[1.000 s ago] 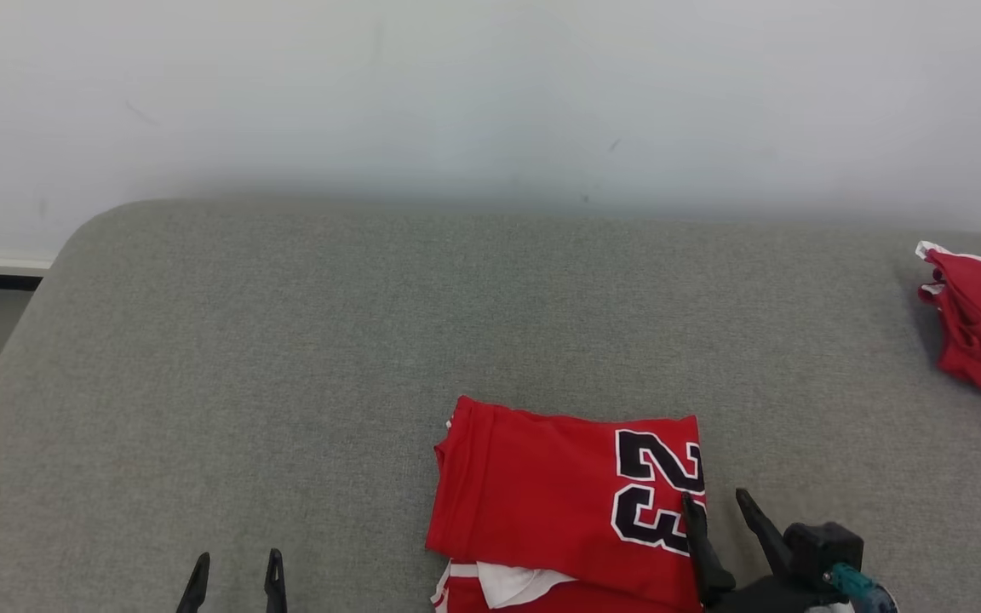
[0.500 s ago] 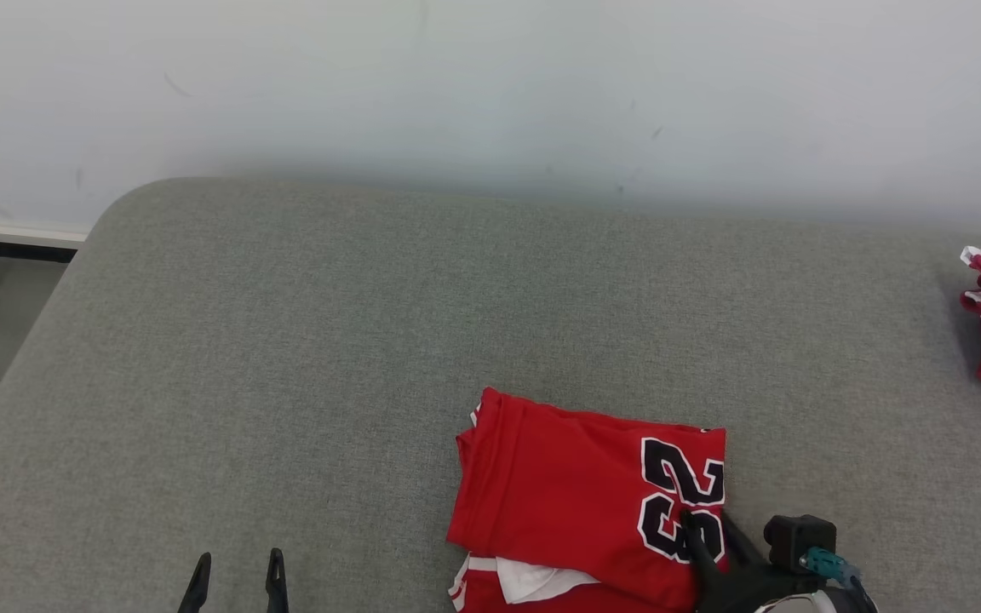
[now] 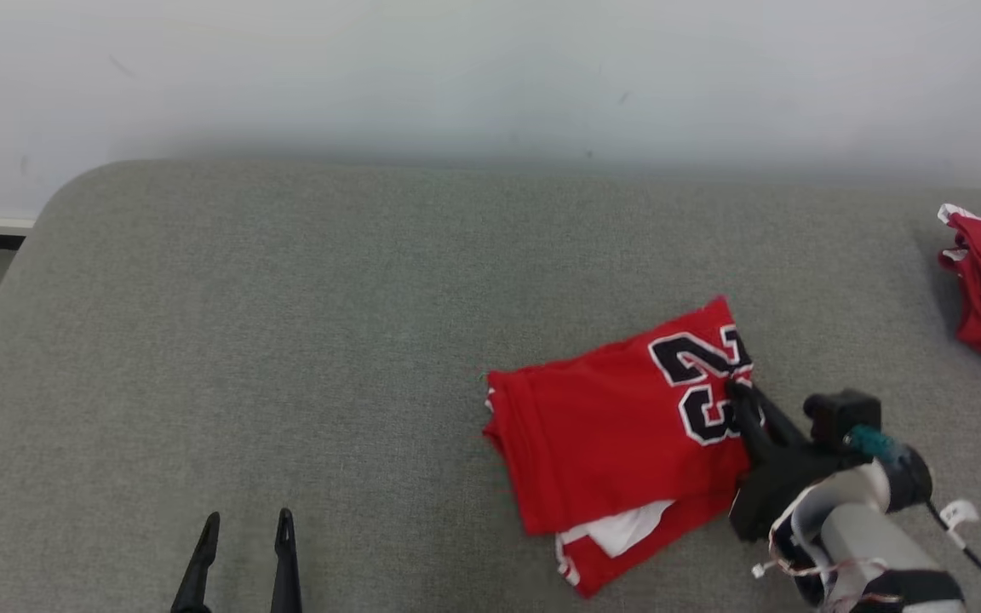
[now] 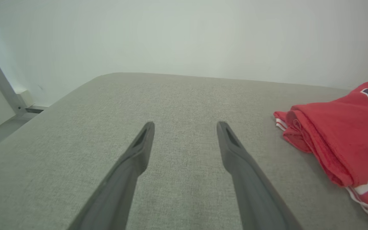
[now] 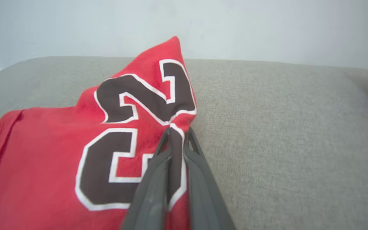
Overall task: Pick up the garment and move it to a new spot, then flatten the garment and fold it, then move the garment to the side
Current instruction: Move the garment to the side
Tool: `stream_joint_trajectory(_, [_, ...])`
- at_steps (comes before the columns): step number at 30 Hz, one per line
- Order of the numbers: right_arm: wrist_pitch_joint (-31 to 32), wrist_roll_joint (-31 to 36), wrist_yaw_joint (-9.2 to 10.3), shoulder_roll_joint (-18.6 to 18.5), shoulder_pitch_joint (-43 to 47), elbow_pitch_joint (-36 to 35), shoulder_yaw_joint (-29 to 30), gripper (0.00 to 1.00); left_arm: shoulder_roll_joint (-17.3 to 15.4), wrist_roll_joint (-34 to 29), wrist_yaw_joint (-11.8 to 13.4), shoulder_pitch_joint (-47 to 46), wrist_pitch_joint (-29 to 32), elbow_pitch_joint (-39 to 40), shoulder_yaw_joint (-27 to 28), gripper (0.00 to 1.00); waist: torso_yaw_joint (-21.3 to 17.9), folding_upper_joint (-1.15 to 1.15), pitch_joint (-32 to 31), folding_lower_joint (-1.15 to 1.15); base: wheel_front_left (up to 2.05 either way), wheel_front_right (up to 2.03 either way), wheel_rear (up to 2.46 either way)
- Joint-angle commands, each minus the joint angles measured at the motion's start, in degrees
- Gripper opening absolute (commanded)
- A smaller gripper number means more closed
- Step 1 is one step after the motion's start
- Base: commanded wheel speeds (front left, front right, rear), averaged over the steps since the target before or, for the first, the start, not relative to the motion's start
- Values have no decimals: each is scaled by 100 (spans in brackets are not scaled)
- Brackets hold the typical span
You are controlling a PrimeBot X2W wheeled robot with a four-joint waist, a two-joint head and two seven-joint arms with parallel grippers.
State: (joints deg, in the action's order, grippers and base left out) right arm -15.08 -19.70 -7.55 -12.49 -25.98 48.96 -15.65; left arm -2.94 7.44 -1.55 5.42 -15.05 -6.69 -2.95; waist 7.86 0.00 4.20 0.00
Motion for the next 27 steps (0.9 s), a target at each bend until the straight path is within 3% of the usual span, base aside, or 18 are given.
stream_joint_trajectory(1, [-6, -58, 17, -152, -251, -22, -57, 0, 9, 44, -11, -115, -16, 30, -31, 100, -160, 0, 223, 0, 0, 0, 0])
stream_joint_trajectory(15, [17, -434, 17, -1618, -2075, 16, -769, 0, 7, -204, -129, -878, -16, 381, -215, 100, -722, 0, 1418, 0, 0, 0, 0])
stream_joint_trajectory(27, [39, -720, 17, -2418, -3328, 264, -875, 0, -5, -556, -341, -1241, -16, 772, -206, 100, -1185, 0, 2066, 0, 0, 0, 0])
